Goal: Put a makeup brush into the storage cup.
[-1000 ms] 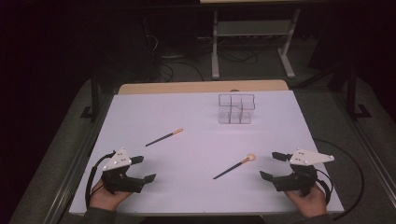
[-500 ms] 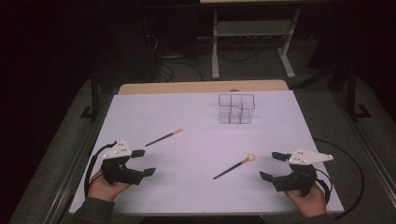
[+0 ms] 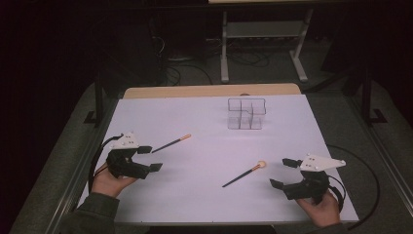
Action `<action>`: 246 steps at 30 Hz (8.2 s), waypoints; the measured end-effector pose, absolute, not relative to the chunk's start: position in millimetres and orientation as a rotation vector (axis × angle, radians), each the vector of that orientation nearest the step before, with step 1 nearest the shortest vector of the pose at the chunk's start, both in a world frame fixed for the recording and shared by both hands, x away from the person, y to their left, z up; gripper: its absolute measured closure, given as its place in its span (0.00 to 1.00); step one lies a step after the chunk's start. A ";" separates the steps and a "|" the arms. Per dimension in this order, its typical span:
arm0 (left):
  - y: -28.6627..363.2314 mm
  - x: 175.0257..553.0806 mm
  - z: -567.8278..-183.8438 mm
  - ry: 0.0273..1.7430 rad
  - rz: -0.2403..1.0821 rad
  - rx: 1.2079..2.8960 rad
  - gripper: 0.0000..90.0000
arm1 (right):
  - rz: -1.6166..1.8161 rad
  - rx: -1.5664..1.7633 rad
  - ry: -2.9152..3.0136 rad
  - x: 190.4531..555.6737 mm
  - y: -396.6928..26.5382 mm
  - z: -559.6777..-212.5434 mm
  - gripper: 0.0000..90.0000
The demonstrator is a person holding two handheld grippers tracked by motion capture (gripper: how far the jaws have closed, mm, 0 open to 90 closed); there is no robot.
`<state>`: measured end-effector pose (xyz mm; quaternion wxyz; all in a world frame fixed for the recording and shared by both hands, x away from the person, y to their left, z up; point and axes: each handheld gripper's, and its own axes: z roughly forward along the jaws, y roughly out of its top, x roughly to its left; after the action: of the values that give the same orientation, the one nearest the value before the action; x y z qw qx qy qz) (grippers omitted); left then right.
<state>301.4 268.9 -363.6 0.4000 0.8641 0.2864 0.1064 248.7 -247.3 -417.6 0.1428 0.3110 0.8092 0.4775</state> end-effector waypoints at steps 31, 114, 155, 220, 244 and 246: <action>248.3 379.1 -353.6 0.736 0.218 2.357 0.29 | 1.351 0.885 2.360 251.3 -244.8 -416.4 0.17; 207.8 449.7 -419.2 0.812 0.078 2.654 0.84 | 1.348 0.919 2.394 255.4 -247.5 -414.7 0.17; 215.4 445.3 -399.9 0.837 0.154 2.648 0.93 | 1.358 0.934 2.412 256.7 -246.0 -415.4 0.18; 224.9 390.7 -352.4 0.635 0.117 2.505 0.93 | 1.411 0.875 2.478 270.8 -207.0 -401.0 0.16; 209.4 370.0 -346.6 0.526 0.088 2.495 0.93 | 1.453 0.828 2.516 277.5 -187.5 -395.0 0.17; 208.1 368.7 -346.3 0.510 0.087 2.493 0.93 | 1.460 0.804 2.507 277.8 -184.4 -394.1 0.18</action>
<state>368.7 208.1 -346.3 0.2934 0.9360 0.1914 0.0328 277.8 -184.4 -394.1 0.0652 0.2666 0.8309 0.4840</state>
